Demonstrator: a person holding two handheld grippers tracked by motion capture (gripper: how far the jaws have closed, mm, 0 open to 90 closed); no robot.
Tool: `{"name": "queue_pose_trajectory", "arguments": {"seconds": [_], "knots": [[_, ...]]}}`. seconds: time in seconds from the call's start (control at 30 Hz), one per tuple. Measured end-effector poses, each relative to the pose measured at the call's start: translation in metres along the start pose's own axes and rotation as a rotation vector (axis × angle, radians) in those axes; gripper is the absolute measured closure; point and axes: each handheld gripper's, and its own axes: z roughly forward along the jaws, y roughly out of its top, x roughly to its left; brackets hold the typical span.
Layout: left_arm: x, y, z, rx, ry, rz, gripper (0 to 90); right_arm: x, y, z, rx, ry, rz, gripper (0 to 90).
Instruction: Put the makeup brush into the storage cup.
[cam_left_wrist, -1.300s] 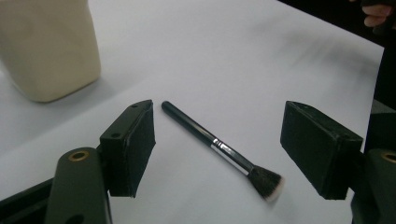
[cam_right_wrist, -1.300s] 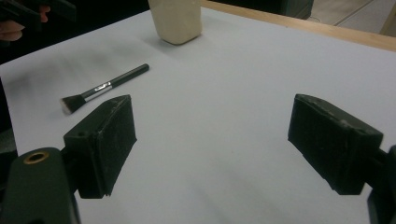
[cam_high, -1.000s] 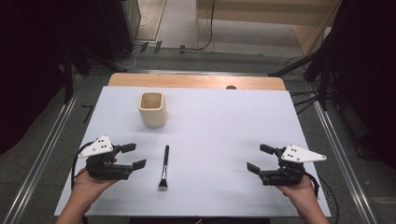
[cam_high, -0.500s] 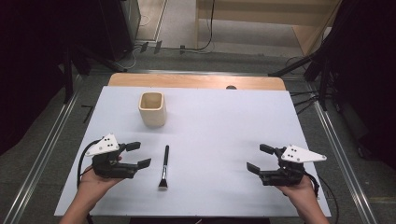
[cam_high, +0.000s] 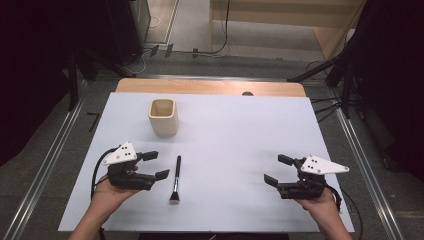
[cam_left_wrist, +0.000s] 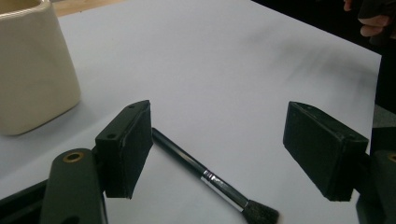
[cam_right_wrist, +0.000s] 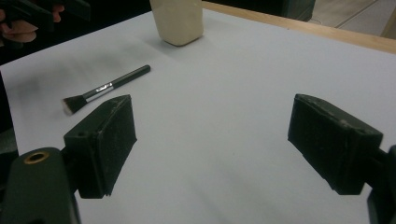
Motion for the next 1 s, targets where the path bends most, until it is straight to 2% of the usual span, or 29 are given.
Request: {"name": "queue_pose_trajectory", "arguments": {"seconds": [0.13,0.37,0.9,1.0], "knots": [[-0.001,0.003,0.004,-0.007,0.002,0.003,24.5,0.0,0.0,0.0,0.002,-0.001,0.002,15.9],[-0.001,0.008,0.016,0.011,0.0,0.023,24.4,0.0,0.0,0.0,0.003,0.0,-0.001,16.0],[-0.005,0.022,0.044,0.015,-0.022,0.039,24.4,0.001,0.0,0.002,0.0,0.009,-0.004,16.0],[-0.004,0.023,0.046,0.021,-0.026,0.031,24.4,0.002,0.0,0.001,0.0,0.008,-0.004,16.0]]}}
